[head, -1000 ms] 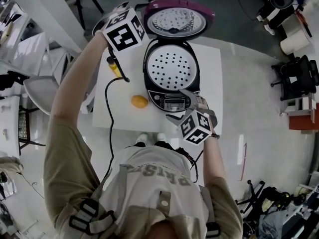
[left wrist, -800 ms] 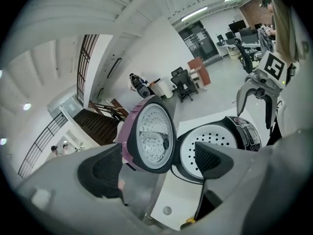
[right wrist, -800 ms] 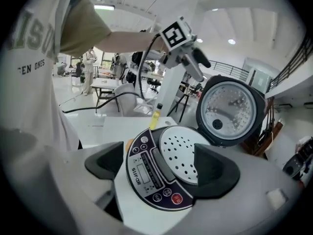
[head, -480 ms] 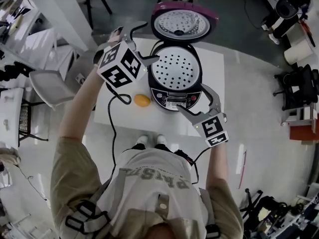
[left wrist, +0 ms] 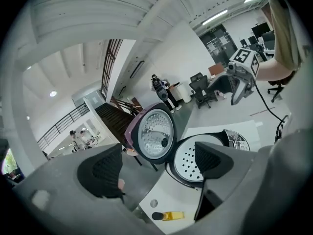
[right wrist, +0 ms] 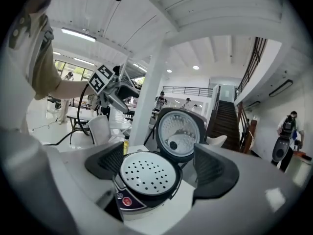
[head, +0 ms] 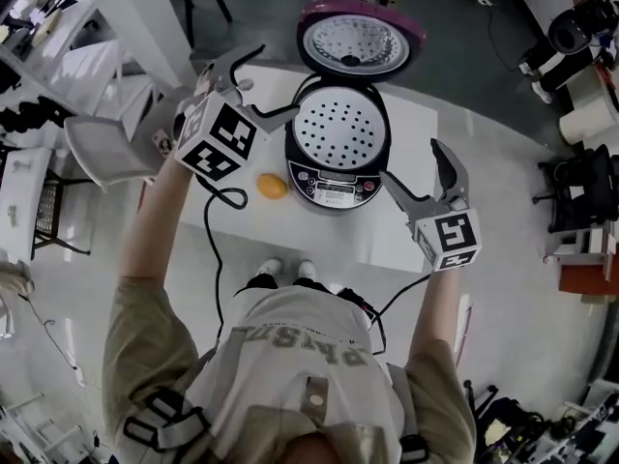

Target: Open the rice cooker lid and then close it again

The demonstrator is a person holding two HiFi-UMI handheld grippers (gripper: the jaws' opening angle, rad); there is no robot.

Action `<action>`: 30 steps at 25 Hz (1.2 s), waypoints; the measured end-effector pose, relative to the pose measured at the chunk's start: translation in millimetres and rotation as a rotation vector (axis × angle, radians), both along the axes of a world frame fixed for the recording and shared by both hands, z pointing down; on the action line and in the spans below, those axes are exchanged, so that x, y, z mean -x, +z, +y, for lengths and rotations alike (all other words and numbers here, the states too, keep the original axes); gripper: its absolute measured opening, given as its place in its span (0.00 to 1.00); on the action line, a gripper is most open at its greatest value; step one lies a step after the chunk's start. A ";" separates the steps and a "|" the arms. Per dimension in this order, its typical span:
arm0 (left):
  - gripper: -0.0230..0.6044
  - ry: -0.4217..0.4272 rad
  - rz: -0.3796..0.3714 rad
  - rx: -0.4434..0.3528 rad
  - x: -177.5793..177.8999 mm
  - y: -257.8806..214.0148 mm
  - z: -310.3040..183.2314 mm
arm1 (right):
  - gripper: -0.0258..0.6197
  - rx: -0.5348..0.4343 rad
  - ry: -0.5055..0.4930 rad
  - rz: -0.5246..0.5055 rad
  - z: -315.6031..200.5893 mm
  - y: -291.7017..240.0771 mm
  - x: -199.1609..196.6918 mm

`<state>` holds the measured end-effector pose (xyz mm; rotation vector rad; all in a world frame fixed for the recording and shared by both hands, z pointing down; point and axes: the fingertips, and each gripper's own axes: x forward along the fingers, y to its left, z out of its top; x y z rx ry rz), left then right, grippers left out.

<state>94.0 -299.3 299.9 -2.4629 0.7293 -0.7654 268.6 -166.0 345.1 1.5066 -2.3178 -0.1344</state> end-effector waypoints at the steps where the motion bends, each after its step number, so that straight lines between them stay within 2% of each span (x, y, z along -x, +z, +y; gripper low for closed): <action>1: 0.80 -0.005 -0.009 -0.004 -1.1 -1.4 -1.0 | 0.72 -0.010 -0.015 0.025 -6.0 -8.6 -6.8; 9: 0.80 -0.047 -0.105 -0.053 -15.8 -31.3 -31.7 | 0.72 -0.071 -0.142 0.274 -73.4 -75.5 -46.8; 15: 0.80 -0.024 -0.202 -0.053 -33.9 -40.1 -67.5 | 0.72 -0.065 -0.212 0.407 -138.8 -96.1 -48.6; 23: 0.80 0.066 -0.318 0.001 -67.6 -20.9 -122.4 | 0.71 0.040 -0.303 0.518 -215.9 -76.2 -28.1; 30: 0.80 0.131 -0.443 0.019 -87.3 7.5 -147.3 | 0.68 0.139 -0.353 0.605 -247.5 -50.5 -14.7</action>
